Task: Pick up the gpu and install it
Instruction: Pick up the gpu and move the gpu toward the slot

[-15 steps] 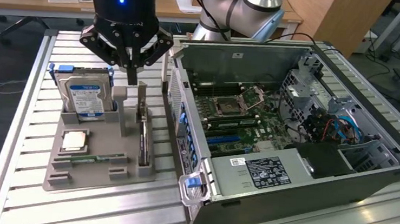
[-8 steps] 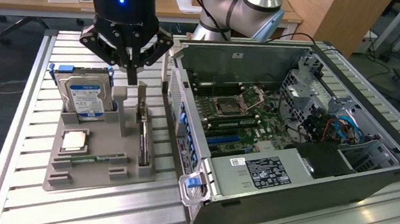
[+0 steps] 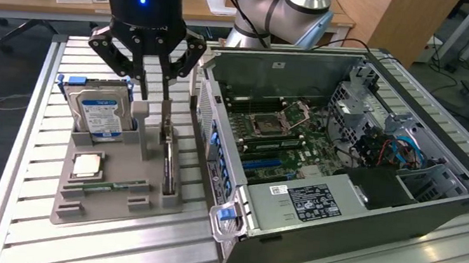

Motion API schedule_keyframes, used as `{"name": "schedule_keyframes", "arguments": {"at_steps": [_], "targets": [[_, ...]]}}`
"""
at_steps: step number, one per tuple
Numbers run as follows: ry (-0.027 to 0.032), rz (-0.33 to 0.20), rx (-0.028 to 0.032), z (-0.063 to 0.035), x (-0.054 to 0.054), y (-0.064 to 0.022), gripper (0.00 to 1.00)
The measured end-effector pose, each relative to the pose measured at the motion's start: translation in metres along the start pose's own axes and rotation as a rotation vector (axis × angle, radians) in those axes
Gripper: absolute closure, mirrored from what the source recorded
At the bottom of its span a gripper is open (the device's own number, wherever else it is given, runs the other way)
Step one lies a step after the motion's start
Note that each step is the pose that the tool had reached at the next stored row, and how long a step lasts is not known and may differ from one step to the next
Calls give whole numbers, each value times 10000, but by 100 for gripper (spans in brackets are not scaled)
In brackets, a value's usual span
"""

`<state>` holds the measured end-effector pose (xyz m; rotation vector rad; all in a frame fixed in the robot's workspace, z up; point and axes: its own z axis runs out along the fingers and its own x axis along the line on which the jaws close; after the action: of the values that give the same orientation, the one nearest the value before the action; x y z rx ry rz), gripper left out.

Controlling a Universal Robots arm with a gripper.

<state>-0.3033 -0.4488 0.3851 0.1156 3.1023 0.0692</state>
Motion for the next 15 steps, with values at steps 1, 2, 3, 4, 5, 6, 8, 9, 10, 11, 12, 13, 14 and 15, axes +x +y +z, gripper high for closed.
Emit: {"name": "schedule_keyframes", "arguments": {"at_steps": [1,2,3,4,5,6,8,9,10,11,12,13,14,15], "targets": [[0,0,0,0,0,0,64],[0,0,0,0,0,0,64],[0,0,0,0,0,0,64],[0,0,0,0,0,0,64],[0,0,0,0,0,0,64],[0,0,0,0,0,0,64],[0,0,0,0,0,0,64],[0,0,0,0,0,0,64],[0,0,0,0,0,0,64],[0,0,0,0,0,0,64],[0,0,0,0,0,0,64],[0,0,0,0,0,0,64],[0,0,0,0,0,0,64],[0,0,0,0,0,0,64]]}}
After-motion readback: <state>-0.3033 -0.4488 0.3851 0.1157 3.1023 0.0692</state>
